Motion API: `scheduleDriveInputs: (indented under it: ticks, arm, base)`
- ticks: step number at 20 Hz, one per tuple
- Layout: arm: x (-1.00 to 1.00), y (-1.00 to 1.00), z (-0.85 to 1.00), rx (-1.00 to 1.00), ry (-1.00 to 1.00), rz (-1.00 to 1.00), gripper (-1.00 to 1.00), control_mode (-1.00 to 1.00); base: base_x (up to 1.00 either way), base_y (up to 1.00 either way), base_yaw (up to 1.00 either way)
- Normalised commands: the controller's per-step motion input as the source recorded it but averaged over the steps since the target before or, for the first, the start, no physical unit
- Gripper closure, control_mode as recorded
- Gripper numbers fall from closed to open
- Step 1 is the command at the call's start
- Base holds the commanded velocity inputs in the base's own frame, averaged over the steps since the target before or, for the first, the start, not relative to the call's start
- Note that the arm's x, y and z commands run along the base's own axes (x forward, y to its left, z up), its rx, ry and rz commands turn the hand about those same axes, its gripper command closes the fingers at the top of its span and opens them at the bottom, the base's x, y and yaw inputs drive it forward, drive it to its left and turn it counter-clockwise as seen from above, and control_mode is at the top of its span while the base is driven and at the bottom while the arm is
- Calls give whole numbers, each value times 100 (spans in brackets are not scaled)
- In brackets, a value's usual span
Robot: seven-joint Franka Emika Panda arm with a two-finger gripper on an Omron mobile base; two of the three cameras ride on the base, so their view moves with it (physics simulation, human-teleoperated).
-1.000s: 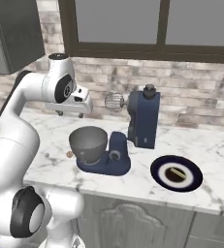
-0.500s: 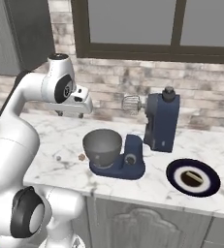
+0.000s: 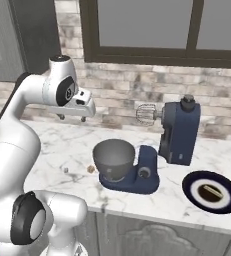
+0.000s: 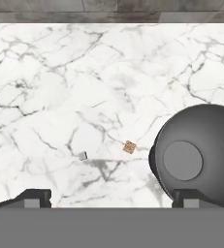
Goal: Add butter and sugar cubes to the stand mixer bowl and then turn on the stand mixer to begin making frosting.
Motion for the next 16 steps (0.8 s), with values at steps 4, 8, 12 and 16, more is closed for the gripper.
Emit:
scheduleDriveInputs:
  ticks: [4,8,12,16]
  arm:
    - [0,0,0,0,0,0,-100,100]
    - [0,0,0,0,0,0,-100,100]
    - [0,0,0,0,0,0,-100,100]
    - [0,0,0,0,0,0,-100,100]
  base:
    - [5,39,0]
    - [17,43,-1]
    - [39,17,-1]
    - [51,4,0]
